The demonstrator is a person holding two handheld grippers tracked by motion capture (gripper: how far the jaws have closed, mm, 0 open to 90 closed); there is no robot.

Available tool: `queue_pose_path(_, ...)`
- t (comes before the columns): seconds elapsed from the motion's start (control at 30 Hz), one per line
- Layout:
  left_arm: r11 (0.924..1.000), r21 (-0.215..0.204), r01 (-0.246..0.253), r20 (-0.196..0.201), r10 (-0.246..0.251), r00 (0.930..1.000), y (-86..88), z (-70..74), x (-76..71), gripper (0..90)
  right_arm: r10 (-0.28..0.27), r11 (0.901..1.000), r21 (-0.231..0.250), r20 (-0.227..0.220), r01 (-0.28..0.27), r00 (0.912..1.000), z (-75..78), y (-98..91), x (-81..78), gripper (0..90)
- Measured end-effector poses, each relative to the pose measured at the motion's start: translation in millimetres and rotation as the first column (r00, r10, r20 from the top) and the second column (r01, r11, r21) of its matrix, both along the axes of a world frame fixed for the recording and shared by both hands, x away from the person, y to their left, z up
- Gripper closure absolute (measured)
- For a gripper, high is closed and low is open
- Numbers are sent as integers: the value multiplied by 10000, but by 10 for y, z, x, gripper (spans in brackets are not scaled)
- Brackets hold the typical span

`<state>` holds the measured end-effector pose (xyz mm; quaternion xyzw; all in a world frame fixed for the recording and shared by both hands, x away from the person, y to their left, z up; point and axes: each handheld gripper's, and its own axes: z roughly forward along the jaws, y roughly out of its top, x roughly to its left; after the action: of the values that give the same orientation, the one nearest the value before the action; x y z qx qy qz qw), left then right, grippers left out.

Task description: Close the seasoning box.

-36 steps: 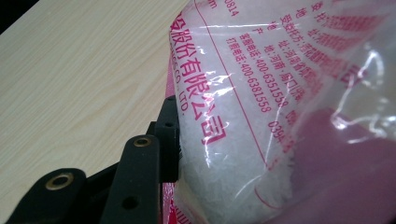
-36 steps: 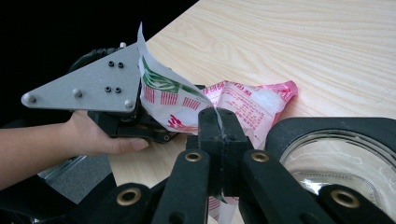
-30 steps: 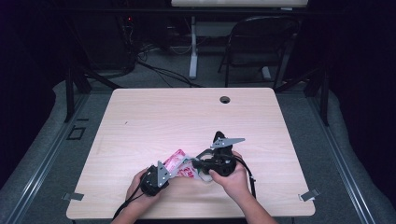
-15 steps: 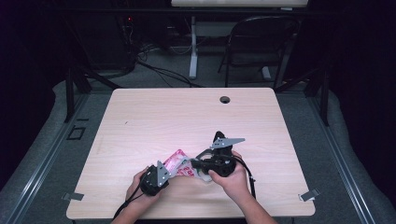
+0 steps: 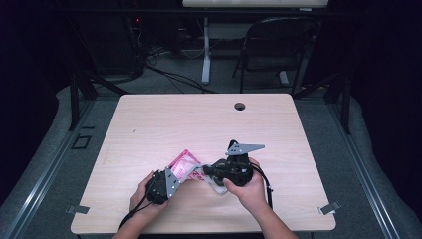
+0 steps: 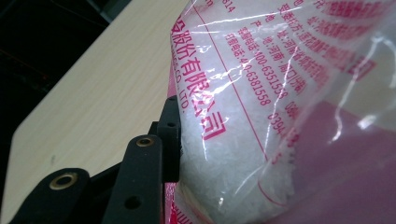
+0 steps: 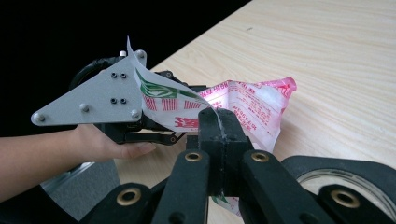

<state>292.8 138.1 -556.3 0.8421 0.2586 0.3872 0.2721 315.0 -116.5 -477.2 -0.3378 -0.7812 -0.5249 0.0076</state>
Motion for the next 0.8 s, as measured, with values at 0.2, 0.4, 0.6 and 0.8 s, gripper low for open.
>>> queue_pose_path(0.2,9999,148,-13,558,4,9984,-72,91,50,643,-227,9994,284,286,219,9993,76,-61,4,900)
queue_pose_path(0.4,9993,358,48,890,-80,9960,-141,142,86,643,-431,9978,517,349,413,9985,109,-143,19,900)
queue_pose_path(0.6,9984,543,165,1262,-233,9917,-188,176,109,644,-639,9959,671,400,611,9972,122,-200,18,900)
queue_pose_path(0.8,9941,1046,296,1866,-489,9812,-215,210,121,644,-862,9944,662,576,824,9946,139,-238,2,900)
